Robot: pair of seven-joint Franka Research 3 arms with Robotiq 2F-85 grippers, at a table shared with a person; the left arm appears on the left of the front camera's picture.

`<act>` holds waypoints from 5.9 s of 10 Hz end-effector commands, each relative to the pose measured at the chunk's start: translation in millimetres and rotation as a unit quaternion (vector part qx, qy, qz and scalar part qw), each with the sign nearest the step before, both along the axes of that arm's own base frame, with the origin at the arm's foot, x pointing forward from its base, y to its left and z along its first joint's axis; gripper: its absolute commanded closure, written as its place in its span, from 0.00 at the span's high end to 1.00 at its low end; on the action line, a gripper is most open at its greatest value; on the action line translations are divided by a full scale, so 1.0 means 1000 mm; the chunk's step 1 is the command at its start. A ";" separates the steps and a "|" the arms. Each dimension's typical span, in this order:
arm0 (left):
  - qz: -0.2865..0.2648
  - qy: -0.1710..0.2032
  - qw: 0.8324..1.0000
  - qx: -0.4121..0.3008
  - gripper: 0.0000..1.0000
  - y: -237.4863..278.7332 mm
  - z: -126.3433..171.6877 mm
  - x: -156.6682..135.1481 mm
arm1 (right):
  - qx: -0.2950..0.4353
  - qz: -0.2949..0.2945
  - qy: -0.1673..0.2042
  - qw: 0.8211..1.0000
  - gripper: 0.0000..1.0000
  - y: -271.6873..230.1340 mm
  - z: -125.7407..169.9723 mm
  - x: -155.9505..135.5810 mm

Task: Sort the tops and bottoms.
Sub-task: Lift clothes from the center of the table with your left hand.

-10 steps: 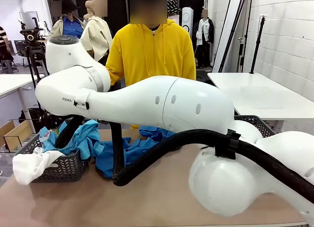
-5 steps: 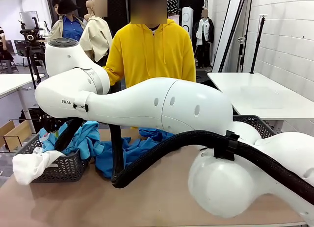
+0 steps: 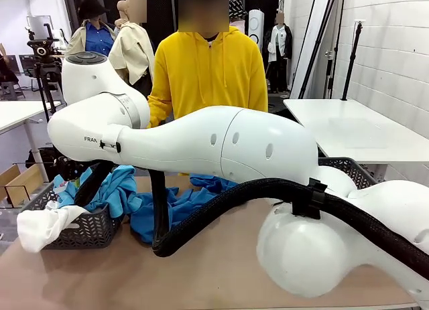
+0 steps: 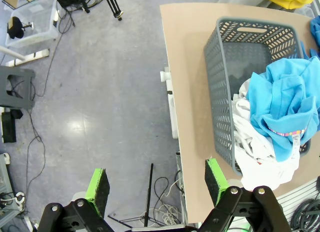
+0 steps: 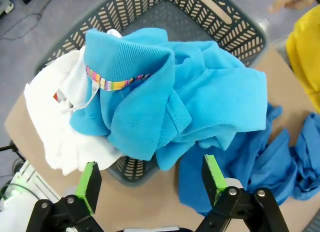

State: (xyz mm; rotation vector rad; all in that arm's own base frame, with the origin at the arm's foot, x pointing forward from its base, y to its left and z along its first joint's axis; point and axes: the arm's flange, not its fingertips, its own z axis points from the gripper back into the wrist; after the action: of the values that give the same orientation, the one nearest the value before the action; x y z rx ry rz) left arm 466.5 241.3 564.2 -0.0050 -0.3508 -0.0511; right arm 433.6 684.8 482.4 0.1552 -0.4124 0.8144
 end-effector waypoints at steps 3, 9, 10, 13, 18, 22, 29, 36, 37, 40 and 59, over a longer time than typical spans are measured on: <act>0.000 0.000 1.000 0.000 1.00 0.000 0.000 0.000 | -0.031 -0.058 -0.019 0.998 1.00 -0.132 0.034 -0.026; -0.171 -0.133 0.976 -0.023 1.00 -0.173 0.062 0.003 | -0.162 -0.286 -0.030 0.944 1.00 -0.376 0.046 -0.140; -0.198 -0.133 0.971 -0.033 1.00 -0.203 0.062 -0.001 | -0.175 -0.342 -0.002 0.923 1.00 -0.402 0.041 -0.163; -0.193 -0.125 0.973 -0.024 1.00 -0.228 0.077 -0.001 | -0.185 -0.326 0.006 0.927 1.00 -0.197 0.185 0.009; -0.193 -0.131 0.972 -0.030 1.00 -0.230 0.074 -0.002 | -0.200 -0.345 0.020 0.917 1.00 -0.247 0.169 0.021; -0.184 -0.122 0.975 -0.006 1.00 -0.279 0.067 0.000 | -0.172 -0.509 0.036 0.842 1.00 -0.495 0.141 -0.026; -0.135 -0.132 0.982 0.013 1.00 -0.404 0.010 0.015 | -0.121 -0.583 0.096 0.798 1.00 -0.624 0.134 -0.042; -0.146 -0.149 0.975 0.072 1.00 -0.474 -0.019 0.041 | -0.025 -0.515 0.085 0.853 1.00 -0.704 0.104 -0.013; -0.158 -0.147 0.974 0.076 1.00 -0.492 -0.029 0.053 | 0.016 -0.472 0.090 0.877 1.00 -0.724 0.098 0.001; -0.204 -0.117 0.968 0.085 1.00 -0.522 -0.053 0.060 | 0.084 -0.391 0.073 0.913 1.00 -0.729 0.094 0.028; -0.469 0.059 0.881 0.033 1.00 -0.526 -0.219 0.101 | 0.037 -0.455 0.062 0.888 1.00 -0.743 0.097 0.013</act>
State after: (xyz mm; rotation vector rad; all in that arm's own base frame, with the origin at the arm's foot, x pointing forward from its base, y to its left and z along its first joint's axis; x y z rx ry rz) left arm 560.5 -291.6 336.6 -0.0712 -0.2415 -0.9989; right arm 449.5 -60.3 579.5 0.0863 -0.3495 -0.1227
